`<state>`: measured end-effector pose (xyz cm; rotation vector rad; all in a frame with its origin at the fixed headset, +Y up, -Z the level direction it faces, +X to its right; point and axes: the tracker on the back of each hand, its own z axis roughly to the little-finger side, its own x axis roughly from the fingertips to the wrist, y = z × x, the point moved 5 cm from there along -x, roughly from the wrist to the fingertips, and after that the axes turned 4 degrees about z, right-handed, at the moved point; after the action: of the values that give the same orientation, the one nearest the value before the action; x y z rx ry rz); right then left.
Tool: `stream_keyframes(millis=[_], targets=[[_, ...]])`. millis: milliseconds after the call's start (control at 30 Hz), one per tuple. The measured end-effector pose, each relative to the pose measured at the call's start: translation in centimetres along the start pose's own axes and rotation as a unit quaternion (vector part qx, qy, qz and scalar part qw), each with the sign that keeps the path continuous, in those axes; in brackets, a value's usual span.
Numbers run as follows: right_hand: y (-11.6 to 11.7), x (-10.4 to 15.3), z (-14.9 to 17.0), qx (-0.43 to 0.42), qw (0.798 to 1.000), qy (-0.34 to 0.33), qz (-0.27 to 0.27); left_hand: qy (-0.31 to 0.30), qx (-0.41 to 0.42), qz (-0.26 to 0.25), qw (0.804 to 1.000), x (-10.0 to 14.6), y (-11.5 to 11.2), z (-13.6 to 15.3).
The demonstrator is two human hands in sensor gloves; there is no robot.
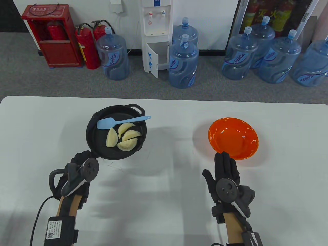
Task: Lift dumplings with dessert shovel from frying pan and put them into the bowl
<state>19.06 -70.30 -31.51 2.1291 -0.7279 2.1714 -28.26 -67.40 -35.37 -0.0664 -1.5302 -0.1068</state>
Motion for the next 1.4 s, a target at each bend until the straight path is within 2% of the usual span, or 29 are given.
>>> stream_keyframes(millis=[333,633,1033,1233,1400], targets=[[0.0,0.0,0.1,-0.003,1.000,0.000,0.000,-0.097,0.004,0.006,0.995,1.5,-0.5,-3.2],[0.1,-0.1,0.1,-0.006,1.000,-0.002,-0.002,-0.154,0.016,0.012,0.988,2.4,-1.8,-4.9],[0.5,-0.3,0.3,-0.006,1.000,0.000,-0.010,-0.221,0.010,0.073,0.973,2.3,-4.3,-5.7],[0.6,-0.4,0.1,-0.004,1.000,-0.001,-0.012,-0.250,0.007,0.121,0.961,2.6,-5.3,-6.9],[0.7,-0.4,0.1,-0.001,1.000,-0.003,-0.014,-0.266,-0.005,0.140,0.954,2.9,-6.1,-7.9]])
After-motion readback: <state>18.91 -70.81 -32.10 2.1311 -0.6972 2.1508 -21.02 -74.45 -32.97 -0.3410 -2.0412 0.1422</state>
